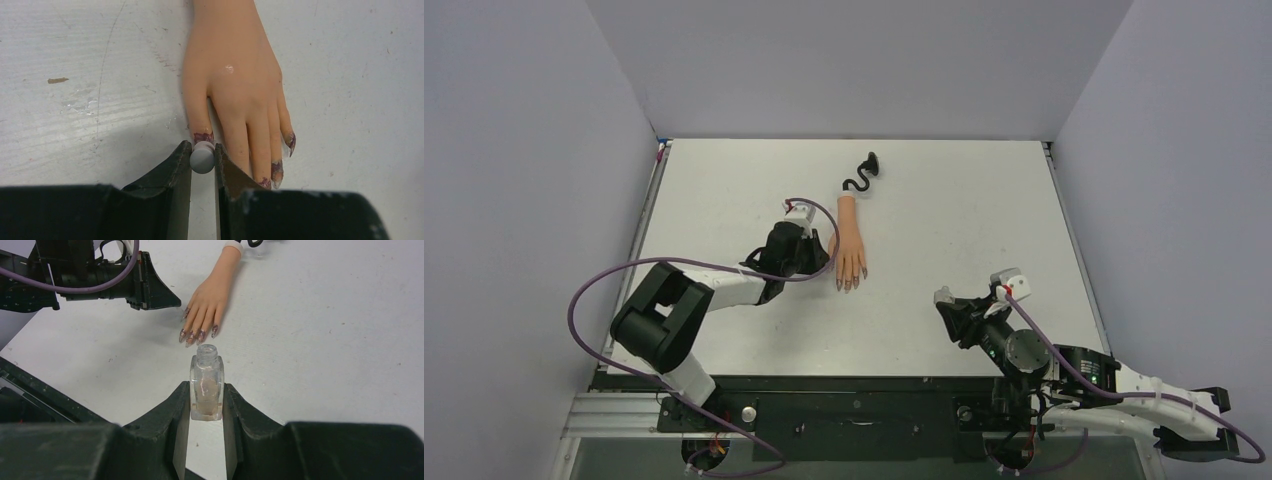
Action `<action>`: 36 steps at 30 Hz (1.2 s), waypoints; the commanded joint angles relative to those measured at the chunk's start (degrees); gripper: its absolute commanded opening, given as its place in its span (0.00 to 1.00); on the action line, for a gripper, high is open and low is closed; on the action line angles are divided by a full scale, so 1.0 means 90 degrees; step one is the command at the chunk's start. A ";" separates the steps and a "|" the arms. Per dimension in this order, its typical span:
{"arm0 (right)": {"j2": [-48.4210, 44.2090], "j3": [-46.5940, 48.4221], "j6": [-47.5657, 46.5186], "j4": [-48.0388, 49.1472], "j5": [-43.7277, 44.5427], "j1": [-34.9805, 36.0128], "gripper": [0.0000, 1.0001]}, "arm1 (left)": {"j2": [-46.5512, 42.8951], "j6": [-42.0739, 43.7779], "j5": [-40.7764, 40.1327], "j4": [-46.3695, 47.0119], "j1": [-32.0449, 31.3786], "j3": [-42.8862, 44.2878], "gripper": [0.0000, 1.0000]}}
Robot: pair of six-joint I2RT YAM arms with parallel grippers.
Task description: Paint the nails
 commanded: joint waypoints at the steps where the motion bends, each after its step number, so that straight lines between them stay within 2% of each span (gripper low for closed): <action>1: 0.0077 0.0014 -0.0002 0.0066 0.0221 0.0085 0.00 | 0.0146 -0.0036 0.0064 0.0291 0.0064 0.0176 0.00; 36: 0.0165 -0.0006 0.0009 0.0077 0.0286 0.0144 0.00 | 0.0010 0.0115 0.0010 0.0164 0.0183 0.0332 0.00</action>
